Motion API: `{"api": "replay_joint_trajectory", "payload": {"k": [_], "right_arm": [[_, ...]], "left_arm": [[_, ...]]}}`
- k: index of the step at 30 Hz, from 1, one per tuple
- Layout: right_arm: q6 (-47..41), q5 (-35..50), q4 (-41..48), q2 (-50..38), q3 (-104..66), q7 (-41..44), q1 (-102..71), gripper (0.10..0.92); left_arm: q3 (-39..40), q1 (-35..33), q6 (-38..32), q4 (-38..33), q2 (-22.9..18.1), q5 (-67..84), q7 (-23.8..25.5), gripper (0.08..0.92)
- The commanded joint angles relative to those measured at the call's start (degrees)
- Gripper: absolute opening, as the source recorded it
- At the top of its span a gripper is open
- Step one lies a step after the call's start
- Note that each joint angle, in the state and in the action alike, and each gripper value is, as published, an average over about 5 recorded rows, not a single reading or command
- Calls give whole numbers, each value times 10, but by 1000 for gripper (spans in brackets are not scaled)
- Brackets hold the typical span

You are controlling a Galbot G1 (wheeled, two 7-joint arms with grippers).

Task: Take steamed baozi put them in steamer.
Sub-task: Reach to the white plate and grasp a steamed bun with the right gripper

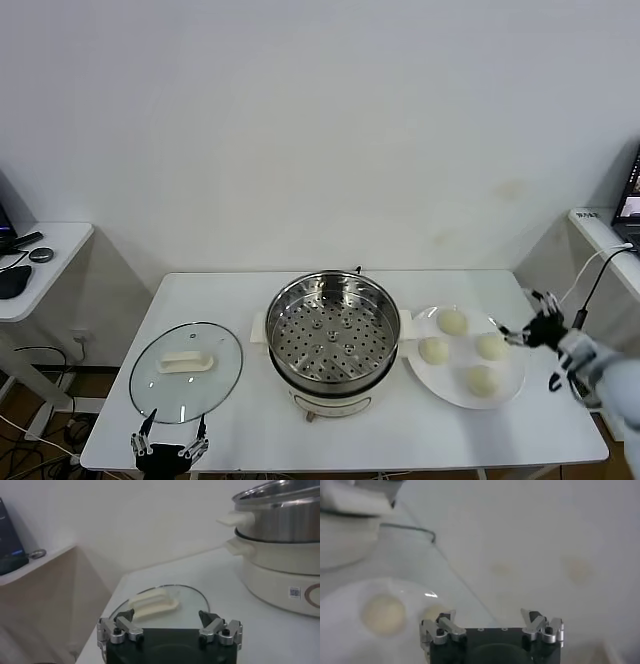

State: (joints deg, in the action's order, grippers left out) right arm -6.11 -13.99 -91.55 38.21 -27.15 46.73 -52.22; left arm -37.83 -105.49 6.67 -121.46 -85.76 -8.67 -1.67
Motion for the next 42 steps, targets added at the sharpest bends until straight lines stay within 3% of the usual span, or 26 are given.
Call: {"api": "replay_joint_trajectory", "payload": {"k": [1, 10, 23, 42], "right_arm": [[27, -84, 89, -96, 164, 168, 202, 823], [88, -135, 264, 13, 430, 231, 409, 823], [130, -198, 438, 167, 412, 209, 433, 823], [153, -250, 493, 220, 395, 194, 433, 823]], "left_arm": [[1, -1, 0, -4, -4, -5, -1, 823], [-3, -22, -1, -24, -15, -10, -5, 823], [-10, -41, -4, -41, -30, -13, -17, 823], [-17, -31, -2, -27, -27, -11, -14, 823]]}}
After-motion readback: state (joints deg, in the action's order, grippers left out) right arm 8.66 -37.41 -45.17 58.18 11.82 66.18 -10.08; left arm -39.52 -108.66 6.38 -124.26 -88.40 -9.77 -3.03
